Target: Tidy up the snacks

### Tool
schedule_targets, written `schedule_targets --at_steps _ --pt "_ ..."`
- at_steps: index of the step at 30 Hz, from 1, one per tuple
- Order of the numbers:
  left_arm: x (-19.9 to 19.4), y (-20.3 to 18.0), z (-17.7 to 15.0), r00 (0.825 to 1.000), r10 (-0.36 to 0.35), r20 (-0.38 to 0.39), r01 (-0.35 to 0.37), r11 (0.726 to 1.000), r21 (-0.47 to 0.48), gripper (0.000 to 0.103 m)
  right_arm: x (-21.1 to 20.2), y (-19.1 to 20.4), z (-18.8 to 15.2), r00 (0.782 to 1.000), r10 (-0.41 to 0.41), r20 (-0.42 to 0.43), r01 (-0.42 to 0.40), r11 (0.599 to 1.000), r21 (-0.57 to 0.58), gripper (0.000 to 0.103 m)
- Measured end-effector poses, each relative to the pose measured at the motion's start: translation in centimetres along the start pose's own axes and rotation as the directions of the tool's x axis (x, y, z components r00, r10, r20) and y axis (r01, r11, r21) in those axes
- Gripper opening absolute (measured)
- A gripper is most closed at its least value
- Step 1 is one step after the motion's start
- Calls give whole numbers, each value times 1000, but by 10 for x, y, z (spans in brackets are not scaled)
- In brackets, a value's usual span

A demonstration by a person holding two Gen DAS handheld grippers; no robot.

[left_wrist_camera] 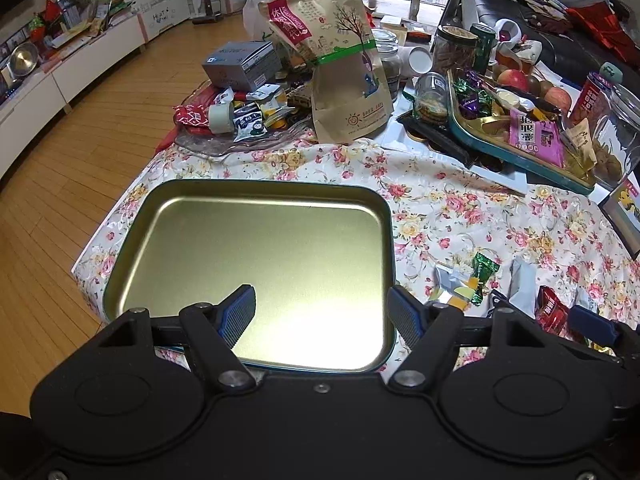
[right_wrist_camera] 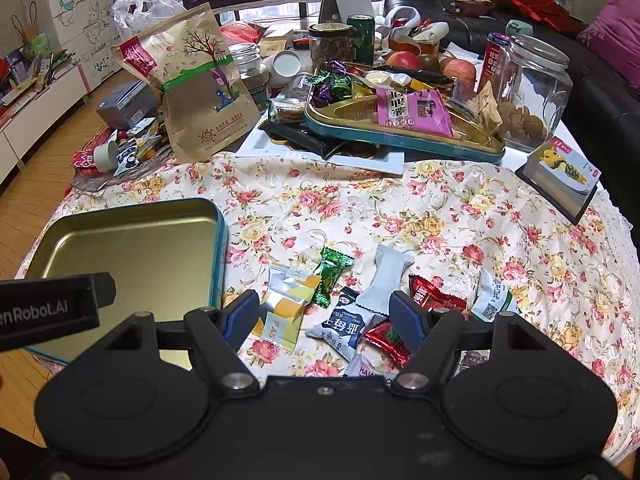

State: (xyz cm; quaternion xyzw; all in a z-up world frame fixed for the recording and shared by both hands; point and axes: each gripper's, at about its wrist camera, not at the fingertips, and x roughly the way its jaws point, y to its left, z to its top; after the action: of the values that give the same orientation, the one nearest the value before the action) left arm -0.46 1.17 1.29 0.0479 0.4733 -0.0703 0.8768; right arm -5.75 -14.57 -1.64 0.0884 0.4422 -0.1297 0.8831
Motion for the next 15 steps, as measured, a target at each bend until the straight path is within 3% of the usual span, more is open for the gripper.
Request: schedule_targets --at_steps 10,15 --pt "-1 -2 -1 1000 -22 -3 22 1000 11 74 1 1 -1 1000 1 -8 -1 1000 -10 74" --pt "0 3 -1 1000 -26 -9 26 999 -34 74 2 2 -1 1000 1 -6 -2 1000 -11 74"
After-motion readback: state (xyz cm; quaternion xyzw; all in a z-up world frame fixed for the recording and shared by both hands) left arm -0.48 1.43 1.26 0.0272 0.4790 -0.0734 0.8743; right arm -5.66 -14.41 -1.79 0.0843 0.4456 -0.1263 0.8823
